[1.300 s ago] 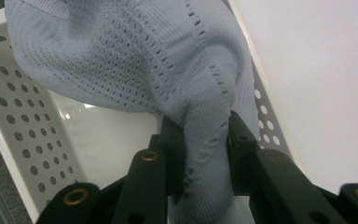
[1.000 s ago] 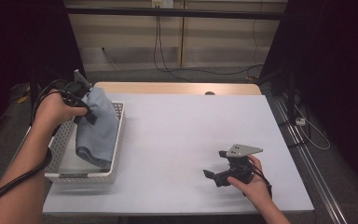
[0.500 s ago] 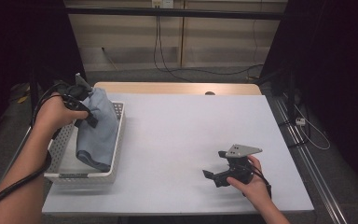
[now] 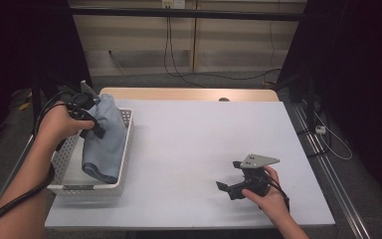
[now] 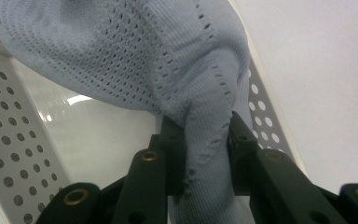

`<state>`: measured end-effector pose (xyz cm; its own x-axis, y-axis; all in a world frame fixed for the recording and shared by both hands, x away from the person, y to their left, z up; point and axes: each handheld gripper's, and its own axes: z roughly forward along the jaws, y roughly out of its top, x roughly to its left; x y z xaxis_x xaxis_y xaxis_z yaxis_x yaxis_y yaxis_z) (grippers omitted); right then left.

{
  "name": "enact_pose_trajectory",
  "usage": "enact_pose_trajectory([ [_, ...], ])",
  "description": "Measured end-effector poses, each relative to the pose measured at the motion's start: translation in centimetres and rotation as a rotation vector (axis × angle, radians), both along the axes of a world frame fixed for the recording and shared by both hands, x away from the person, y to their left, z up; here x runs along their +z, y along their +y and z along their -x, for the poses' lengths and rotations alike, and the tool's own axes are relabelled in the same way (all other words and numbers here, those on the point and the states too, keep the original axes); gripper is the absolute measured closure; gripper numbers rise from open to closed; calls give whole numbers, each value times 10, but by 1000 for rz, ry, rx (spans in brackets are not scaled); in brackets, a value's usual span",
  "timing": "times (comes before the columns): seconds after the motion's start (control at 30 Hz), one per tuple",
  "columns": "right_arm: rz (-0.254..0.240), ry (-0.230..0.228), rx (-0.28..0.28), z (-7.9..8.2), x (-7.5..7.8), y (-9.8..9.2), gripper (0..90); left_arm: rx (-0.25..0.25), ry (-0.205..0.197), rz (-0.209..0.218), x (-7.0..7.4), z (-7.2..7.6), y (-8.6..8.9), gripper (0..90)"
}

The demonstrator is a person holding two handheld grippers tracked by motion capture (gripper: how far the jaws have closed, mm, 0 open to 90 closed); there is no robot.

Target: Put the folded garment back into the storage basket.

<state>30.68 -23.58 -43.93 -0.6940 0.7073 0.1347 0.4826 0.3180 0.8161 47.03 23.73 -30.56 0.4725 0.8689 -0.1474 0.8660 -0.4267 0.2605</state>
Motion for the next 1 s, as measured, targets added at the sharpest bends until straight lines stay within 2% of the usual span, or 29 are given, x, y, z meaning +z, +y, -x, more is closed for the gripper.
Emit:
enact_pose_trajectory([
  [1.0,-1,-1,1,0,0,0,25,-18,5,15,-3,10,0,735],
])
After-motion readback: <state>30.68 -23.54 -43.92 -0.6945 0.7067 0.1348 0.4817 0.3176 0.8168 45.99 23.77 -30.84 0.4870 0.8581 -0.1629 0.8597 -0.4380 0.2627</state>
